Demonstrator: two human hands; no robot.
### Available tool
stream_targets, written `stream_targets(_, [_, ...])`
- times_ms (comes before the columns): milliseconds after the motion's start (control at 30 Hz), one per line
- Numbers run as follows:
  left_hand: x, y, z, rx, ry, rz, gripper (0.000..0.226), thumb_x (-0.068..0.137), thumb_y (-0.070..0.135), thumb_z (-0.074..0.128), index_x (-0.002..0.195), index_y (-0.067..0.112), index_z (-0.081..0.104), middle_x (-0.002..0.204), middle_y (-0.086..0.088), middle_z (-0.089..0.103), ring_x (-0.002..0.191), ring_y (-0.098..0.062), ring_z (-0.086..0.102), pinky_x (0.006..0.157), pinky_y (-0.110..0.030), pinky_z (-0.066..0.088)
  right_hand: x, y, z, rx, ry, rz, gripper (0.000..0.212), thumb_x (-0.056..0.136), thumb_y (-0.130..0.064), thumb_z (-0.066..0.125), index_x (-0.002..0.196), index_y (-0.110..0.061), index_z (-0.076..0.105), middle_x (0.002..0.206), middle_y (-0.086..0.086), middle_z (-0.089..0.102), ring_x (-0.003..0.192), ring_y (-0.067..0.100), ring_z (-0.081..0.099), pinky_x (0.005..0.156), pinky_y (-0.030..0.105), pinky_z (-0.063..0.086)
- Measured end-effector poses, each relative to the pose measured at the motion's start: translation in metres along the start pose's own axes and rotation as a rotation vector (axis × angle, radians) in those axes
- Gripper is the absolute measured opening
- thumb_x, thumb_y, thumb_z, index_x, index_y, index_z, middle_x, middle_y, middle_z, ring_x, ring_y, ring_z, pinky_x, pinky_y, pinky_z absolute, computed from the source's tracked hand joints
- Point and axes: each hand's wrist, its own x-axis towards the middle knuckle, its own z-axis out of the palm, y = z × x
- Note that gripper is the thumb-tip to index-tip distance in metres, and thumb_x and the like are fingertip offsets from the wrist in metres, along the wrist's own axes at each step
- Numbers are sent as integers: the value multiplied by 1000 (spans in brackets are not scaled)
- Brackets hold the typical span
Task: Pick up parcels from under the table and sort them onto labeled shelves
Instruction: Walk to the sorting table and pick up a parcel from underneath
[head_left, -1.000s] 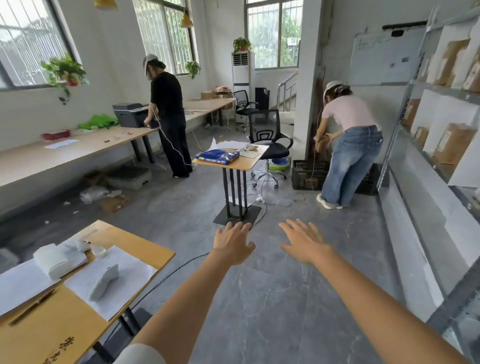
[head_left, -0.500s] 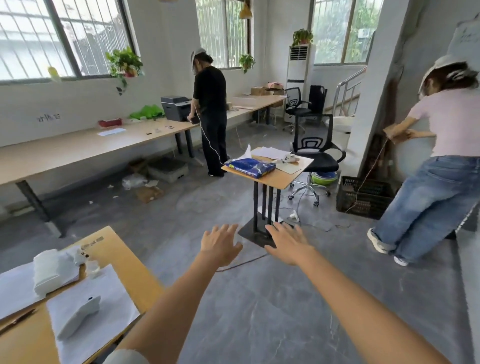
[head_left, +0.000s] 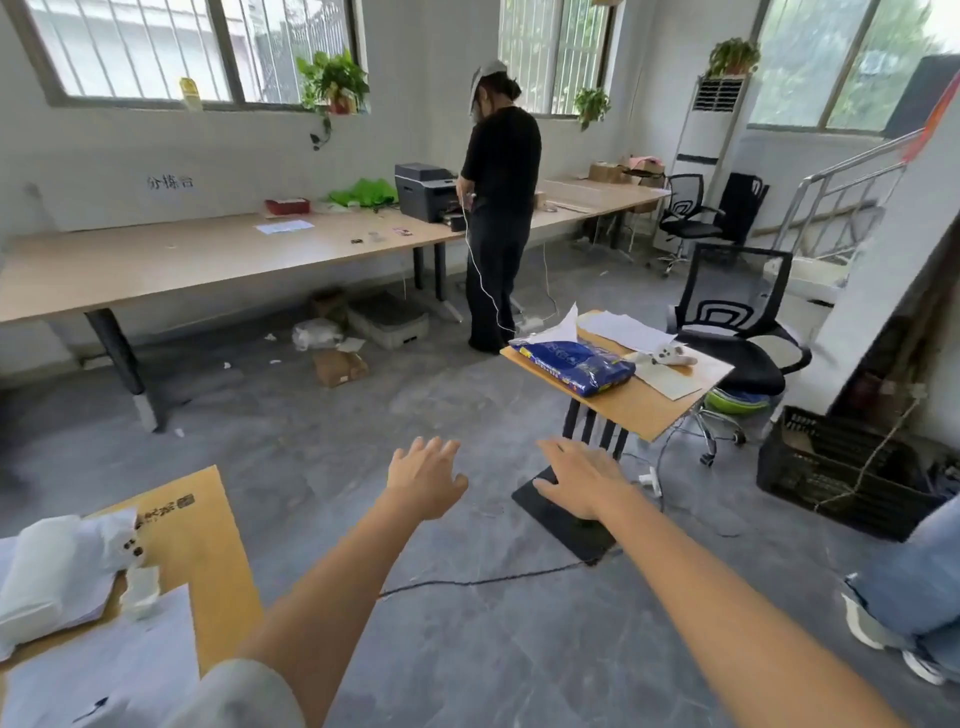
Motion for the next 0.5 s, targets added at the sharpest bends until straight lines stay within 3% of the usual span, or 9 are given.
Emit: stream_targets(500, [210,-84,-16,19,-23,-198,55,90,40,38,140,19,31,140,-7,44,128,-29,38,103,-44,33,285,-4,-35,-42,0,-251,62,94,-41,41,147,-16,21,151,7,31,135,28,35,108,45,32])
